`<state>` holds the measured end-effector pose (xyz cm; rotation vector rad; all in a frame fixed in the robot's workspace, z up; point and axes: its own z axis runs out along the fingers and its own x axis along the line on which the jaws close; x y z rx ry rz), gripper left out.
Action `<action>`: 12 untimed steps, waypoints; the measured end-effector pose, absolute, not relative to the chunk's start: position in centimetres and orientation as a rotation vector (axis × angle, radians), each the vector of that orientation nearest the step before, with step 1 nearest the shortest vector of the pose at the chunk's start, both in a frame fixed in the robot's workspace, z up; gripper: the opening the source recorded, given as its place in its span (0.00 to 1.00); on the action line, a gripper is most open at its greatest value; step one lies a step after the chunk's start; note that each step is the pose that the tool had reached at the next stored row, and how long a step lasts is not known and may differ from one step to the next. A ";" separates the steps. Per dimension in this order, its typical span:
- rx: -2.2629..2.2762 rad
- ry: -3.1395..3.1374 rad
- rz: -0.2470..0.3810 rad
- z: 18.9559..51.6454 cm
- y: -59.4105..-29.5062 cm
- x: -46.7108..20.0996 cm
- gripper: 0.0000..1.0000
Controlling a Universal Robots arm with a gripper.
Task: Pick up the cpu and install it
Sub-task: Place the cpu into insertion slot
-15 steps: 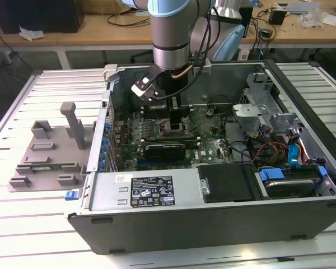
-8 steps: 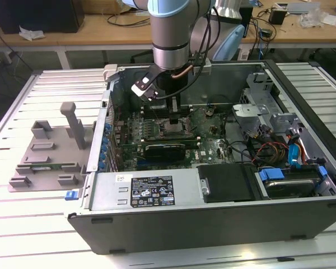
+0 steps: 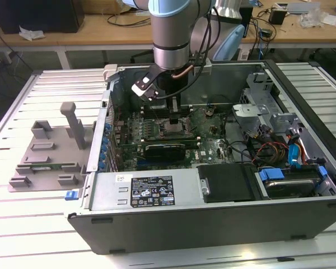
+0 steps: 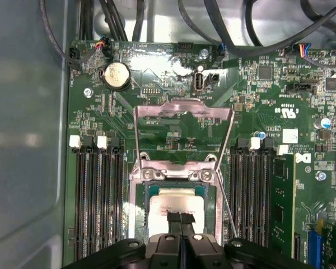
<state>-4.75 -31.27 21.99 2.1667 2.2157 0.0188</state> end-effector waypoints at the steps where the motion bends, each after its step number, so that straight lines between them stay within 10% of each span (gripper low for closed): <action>1: 2.167 2.216 0.018 22.0 -31.3 -4.7 0.11; 12: 2.167 2.216 0.019 26.2 -31.3 -4.7 0.11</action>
